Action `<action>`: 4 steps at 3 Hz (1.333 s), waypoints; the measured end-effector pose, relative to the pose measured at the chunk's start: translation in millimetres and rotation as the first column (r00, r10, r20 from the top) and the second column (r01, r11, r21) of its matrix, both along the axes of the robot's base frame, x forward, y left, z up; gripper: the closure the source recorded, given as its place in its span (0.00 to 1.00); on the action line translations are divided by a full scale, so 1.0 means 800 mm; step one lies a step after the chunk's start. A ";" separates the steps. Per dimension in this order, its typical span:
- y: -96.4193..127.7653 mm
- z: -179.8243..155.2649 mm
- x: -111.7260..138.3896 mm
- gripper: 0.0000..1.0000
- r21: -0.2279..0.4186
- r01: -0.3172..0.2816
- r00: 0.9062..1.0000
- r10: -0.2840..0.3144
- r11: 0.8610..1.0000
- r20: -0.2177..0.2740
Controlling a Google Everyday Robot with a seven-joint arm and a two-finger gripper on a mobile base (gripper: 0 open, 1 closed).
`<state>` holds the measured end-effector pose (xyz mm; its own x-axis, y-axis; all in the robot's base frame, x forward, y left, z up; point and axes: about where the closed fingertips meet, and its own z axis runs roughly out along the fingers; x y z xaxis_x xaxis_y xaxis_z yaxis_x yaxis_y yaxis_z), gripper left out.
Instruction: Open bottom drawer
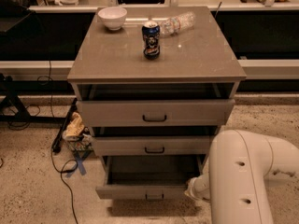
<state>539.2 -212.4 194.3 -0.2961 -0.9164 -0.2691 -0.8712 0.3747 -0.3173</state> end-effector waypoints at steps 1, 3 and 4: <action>0.000 0.000 0.000 0.81 0.000 0.000 1.000 0.000 1.000 0.000; 0.002 -0.002 -0.001 0.34 0.002 -0.001 1.000 0.001 1.000 -0.002; 0.003 -0.003 -0.002 0.11 0.002 -0.003 1.000 0.003 1.000 -0.003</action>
Offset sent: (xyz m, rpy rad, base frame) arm 0.0000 0.0000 -0.0001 0.0000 0.0000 0.0000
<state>537.9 -209.9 191.8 -0.2945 -0.9166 -0.2702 -0.8733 0.3730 -0.3134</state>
